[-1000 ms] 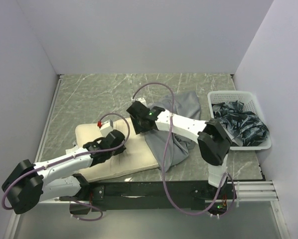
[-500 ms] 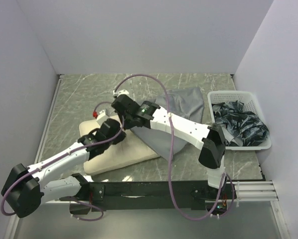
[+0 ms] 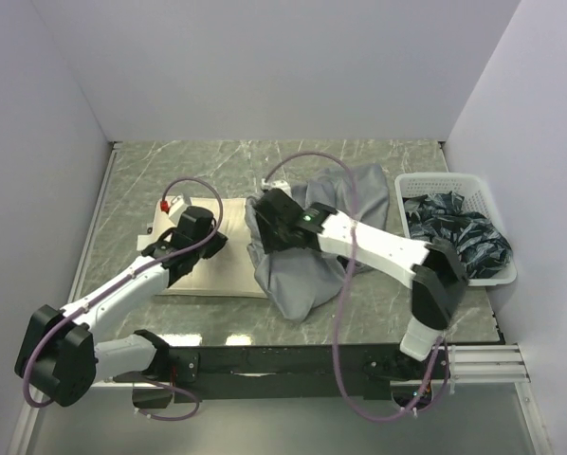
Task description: Put the pillow into the pillowcase
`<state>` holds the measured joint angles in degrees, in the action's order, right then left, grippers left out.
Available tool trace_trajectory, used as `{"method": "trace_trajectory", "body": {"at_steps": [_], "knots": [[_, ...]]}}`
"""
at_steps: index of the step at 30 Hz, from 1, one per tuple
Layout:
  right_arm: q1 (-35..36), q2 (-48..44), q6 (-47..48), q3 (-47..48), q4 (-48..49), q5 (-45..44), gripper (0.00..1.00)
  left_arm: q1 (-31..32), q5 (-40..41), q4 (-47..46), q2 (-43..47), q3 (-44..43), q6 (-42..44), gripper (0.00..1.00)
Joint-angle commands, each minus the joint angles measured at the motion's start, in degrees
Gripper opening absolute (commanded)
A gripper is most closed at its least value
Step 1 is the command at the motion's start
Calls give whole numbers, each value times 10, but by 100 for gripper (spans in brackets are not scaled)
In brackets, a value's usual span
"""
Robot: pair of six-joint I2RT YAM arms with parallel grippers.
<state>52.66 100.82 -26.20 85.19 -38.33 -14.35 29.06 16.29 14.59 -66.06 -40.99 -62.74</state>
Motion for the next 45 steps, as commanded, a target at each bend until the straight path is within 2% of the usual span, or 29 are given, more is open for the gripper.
{"method": "trace_trajectory", "body": {"at_steps": [1, 3, 5, 7, 8, 11, 15, 18, 24, 25, 28, 29, 32, 33, 36, 38, 40, 41, 42, 45], "knots": [[30, -173, -45, -106, 57, -64, 66, 2, -37, -85, 10, 9, 0, 1], [42, -251, -83, -205, 88, -79, 73, 2, -39, -90, 11, 21, 3, 1], [73, -319, -124, -309, 128, -89, 75, 2, -44, -92, 13, 26, 7, 1], [98, -352, -154, -373, 152, -114, 79, 2, -52, -88, 14, 27, 15, 1], [118, -375, -184, -434, 181, -118, 79, 3, -52, -87, 15, 27, 16, 1], [143, -402, -238, -538, 261, -112, 79, 4, -54, -84, 22, 30, 24, 1], [207, -403, -280, -609, 350, -140, 83, 4, -49, -67, 25, 24, 38, 1], [210, -376, -271, -623, 404, -147, 87, 4, -48, -62, 29, 21, 43, 1], [214, -302, -271, -616, 463, -140, 85, 4, -54, -46, 30, 14, 61, 1], [213, -296, -272, -615, 469, -140, 83, 4, -55, -42, 29, 10, 67, 1], [214, -278, -274, -584, 427, -147, 51, 4, -61, -25, 30, 1, 88, 6], [214, -280, -275, -562, 408, -148, 32, 4, -66, -22, 33, 0, 100, 10], [212, -301, -272, -514, 330, -167, 15, 6, -74, 0, 51, -7, 125, 38], [209, -305, -268, -501, 311, -169, 13, 14, -66, 18, 67, -8, 128, 60], [184, -317, -253, -449, 245, -163, 7, 55, -16, 44, 108, -6, 136, 82], [163, -323, -230, -423, 221, -138, 4, 86, 42, 80, 124, -7, 129, 84], [126, -332, -208, -410, 212, -119, 3, 143, 83, 111, 138, 3, 117, 84], [113, -335, -200, -398, 208, -100, 2, 164, 124, 120, 141, 9, 91, 83], [92, -336, -193, -392, 204, -93, 1, 200, 144, 131, 146, 24, 76, 83], [61, -341, -172, -370, 186, -70, 0, 248, 188, 162, 143, 47, 27, 82]]}}
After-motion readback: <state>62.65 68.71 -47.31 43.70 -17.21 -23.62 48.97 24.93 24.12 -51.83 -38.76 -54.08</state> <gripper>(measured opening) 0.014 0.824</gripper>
